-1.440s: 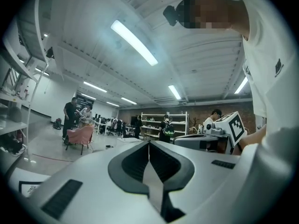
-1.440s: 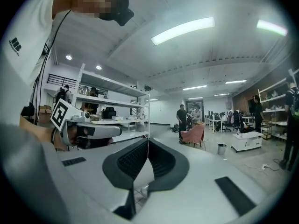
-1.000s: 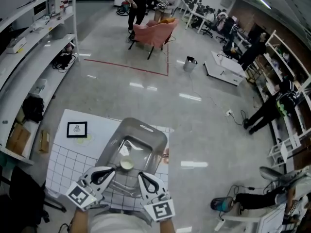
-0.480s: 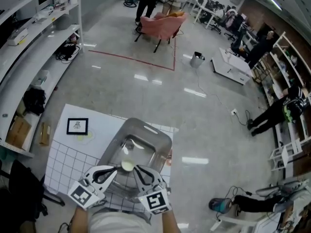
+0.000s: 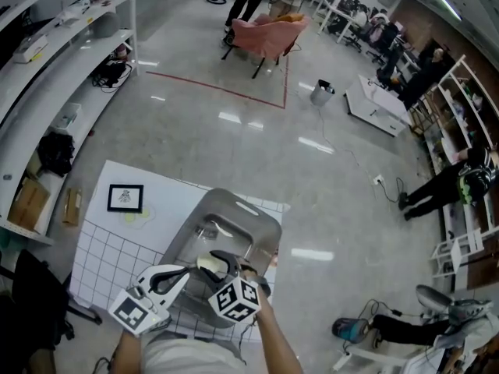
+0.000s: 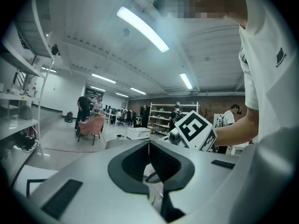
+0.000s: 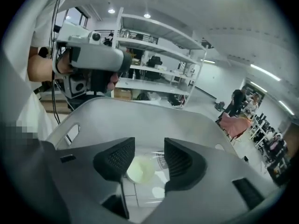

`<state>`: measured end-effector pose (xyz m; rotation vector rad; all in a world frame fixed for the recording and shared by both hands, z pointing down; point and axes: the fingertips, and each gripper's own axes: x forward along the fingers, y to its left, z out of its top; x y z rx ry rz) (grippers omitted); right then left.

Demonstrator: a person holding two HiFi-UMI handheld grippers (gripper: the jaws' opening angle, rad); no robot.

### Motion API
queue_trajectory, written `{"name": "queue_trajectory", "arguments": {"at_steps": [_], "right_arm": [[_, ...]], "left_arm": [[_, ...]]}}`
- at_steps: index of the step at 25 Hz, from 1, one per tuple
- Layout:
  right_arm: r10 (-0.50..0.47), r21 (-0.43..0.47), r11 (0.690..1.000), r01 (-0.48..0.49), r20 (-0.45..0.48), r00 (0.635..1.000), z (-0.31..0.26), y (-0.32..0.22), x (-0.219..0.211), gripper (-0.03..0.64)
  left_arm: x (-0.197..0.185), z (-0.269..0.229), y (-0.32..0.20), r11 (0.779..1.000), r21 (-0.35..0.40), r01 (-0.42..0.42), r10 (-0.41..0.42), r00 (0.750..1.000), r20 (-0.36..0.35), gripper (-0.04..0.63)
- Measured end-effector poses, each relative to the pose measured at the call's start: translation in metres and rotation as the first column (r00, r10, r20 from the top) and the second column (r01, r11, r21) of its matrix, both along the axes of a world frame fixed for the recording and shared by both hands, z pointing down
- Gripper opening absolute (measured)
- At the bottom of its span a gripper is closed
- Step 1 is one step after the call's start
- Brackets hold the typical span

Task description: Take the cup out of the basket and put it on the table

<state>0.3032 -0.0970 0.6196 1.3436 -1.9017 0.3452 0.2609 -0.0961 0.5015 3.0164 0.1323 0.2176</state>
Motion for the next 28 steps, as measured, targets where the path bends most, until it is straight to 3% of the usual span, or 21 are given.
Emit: {"name": "queue_trajectory", "arguments": {"at_steps": [7, 12, 17, 21, 28], "right_arm": [[-0.198, -0.179, 0.967, 0.179, -0.09, 0.976, 0.042, -0.015, 0.002, 0.278], [-0.342, -0.321, 0.9, 0.295, -0.098, 0.935, 0.074, -0.011, 0.001, 0.37], [-0.445, -0.422, 0.826, 0.374, -0.079, 0.892, 0.107, -0.002, 0.002, 0.413], [-0.489, -0.483, 0.782, 0.393, -0.086, 0.868, 0.135, 0.006, 0.006, 0.431], [-0.504, -0.51, 0.757, 0.409, -0.057, 0.862, 0.16, 0.01, 0.006, 0.449]], "left_arm": [[0.003, 0.001, -0.007, 1.0, -0.006, 0.01, -0.01, 1.0, 0.003, 0.012], [0.005, 0.003, -0.011, 1.0, -0.023, 0.019, -0.018, 1.0, 0.013, 0.012], [0.01, 0.004, -0.015, 0.999, -0.026, 0.023, -0.023, 1.0, 0.013, 0.012], [0.014, 0.007, -0.018, 1.0, -0.021, 0.024, -0.023, 1.0, 0.01, 0.012], [0.018, 0.008, -0.019, 0.999, -0.034, 0.028, -0.028, 1.0, 0.01, 0.012]]}}
